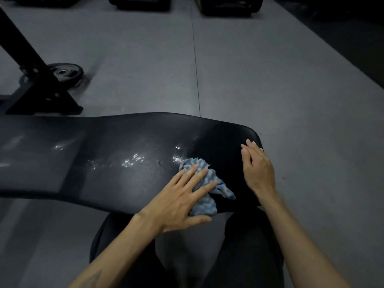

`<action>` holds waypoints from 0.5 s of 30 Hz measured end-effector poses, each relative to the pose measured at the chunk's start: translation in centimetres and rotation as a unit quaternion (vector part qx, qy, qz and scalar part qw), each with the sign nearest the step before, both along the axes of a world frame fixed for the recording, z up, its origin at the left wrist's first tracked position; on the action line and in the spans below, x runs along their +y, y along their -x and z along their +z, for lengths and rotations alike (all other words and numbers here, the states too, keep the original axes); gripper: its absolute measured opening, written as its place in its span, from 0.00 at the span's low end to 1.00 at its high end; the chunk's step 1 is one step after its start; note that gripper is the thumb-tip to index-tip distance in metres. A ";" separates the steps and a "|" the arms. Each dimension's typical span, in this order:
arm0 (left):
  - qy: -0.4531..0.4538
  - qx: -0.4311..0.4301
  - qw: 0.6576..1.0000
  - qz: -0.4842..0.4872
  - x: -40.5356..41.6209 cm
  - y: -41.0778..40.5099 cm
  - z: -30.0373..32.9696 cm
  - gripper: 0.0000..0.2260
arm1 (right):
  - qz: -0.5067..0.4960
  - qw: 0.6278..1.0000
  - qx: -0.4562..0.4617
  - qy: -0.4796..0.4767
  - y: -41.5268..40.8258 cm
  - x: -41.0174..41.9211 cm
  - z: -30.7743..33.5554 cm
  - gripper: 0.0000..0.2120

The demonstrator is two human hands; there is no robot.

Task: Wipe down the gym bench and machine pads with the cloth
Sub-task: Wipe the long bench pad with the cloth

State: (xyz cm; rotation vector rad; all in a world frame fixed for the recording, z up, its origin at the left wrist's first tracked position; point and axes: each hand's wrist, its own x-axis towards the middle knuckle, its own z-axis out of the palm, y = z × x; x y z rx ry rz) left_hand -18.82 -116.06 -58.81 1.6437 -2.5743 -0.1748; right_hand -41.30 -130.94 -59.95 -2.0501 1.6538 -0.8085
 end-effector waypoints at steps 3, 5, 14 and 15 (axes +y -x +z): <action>0.038 0.044 0.998 0.012 -1.1 0.1 -0.3 0.27 | -0.003 1.000 0.004 -0.001 0.0 0.0 0.0 0.19; 0.059 0.079 0.994 0.045 -2.3 0.8 -0.2 0.22 | -0.006 1.000 0.008 -0.001 0.0 0.1 0.0 0.19; 0.092 0.061 0.972 0.208 -2.4 4.9 -0.4 0.24 | 0.007 0.998 0.056 0.029 -0.3 0.4 0.1 0.19; 0.084 0.056 0.973 0.209 -1.4 4.9 -0.5 0.24 | 0.017 0.997 0.070 0.039 -0.5 0.4 0.1 0.19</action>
